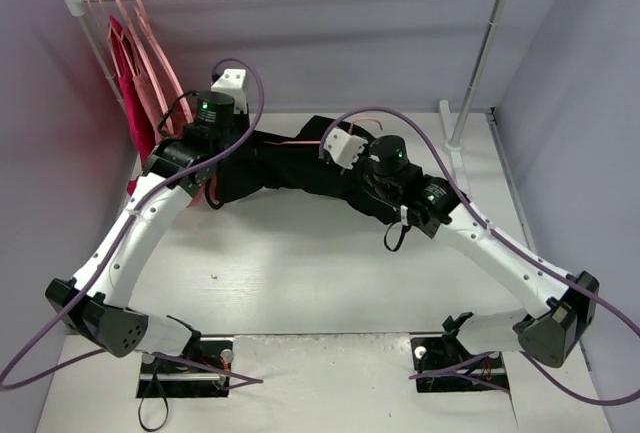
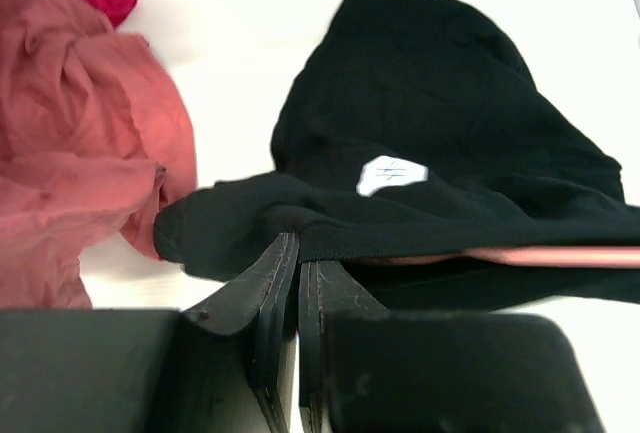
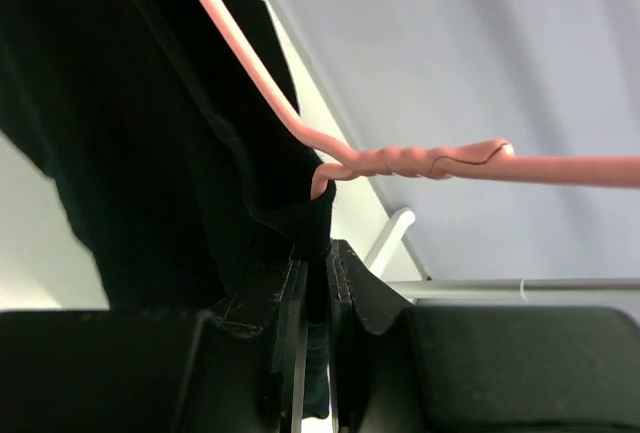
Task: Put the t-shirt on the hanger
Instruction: Place the T-shirt on the hanger, then place the hanger at the clothesline.
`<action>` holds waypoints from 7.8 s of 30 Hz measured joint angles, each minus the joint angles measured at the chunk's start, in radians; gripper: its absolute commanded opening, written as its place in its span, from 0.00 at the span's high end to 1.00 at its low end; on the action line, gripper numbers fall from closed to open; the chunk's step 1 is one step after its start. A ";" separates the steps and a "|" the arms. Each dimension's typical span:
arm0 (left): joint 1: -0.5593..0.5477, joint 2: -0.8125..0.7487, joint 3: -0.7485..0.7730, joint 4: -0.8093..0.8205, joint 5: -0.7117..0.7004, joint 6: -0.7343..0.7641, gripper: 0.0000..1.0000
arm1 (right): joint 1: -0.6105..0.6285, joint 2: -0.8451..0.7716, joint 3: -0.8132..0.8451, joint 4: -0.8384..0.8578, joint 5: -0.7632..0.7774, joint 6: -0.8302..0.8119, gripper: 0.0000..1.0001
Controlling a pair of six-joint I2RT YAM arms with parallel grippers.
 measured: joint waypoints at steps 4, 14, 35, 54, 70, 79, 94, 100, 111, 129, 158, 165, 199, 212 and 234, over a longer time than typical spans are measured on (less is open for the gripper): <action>-0.072 0.025 0.061 -0.023 -0.069 0.027 1.00 | 0.013 0.048 0.051 0.000 0.021 -0.017 1.00; -0.108 0.108 0.322 -0.114 -0.100 0.032 1.00 | 0.003 0.033 0.211 0.033 -0.178 -0.029 1.00; -0.205 0.023 0.138 -0.052 0.029 0.048 0.92 | -0.018 -0.201 -0.276 0.216 -0.508 0.058 1.00; -0.206 0.014 0.016 0.009 0.192 -0.016 0.58 | -0.213 -0.309 -0.352 0.407 -0.671 0.174 1.00; -0.122 -0.060 0.048 -0.023 0.278 0.301 0.50 | -0.355 -0.296 -0.339 0.411 -0.854 0.222 1.00; -0.037 -0.114 -0.068 -0.052 0.419 0.481 0.45 | -0.376 -0.257 -0.297 0.376 -0.975 0.242 1.00; -0.034 -0.064 -0.098 -0.088 0.592 0.684 0.44 | -0.384 -0.240 -0.276 0.341 -1.023 0.242 1.00; -0.014 -0.061 -0.114 -0.099 0.628 0.717 0.44 | -0.388 -0.233 -0.276 0.334 -1.031 0.242 1.00; -0.008 -0.043 -0.174 -0.047 0.648 0.727 0.44 | -0.388 -0.212 -0.259 0.334 -1.085 0.283 1.00; -0.002 -0.053 -0.208 0.003 0.646 0.732 0.44 | -0.389 -0.188 -0.243 0.352 -1.146 0.317 1.00; 0.069 0.060 -0.245 0.072 0.808 0.788 0.44 | -0.390 -0.199 -0.237 0.318 -1.170 0.275 1.00; 0.069 0.069 -0.233 0.080 0.881 0.785 0.85 | -0.395 -0.199 -0.236 0.320 -1.185 0.275 1.00; 0.069 0.013 -0.196 0.143 1.092 0.666 0.59 | -0.407 -0.156 -0.225 0.350 -1.231 0.328 1.00; 0.040 0.024 -0.197 0.239 1.074 0.613 1.00 | -0.410 -0.147 -0.219 0.364 -1.204 0.332 1.00; 0.024 -0.184 -0.222 0.465 0.762 0.556 1.00 | -0.428 -0.149 -0.108 0.222 -0.843 0.249 0.28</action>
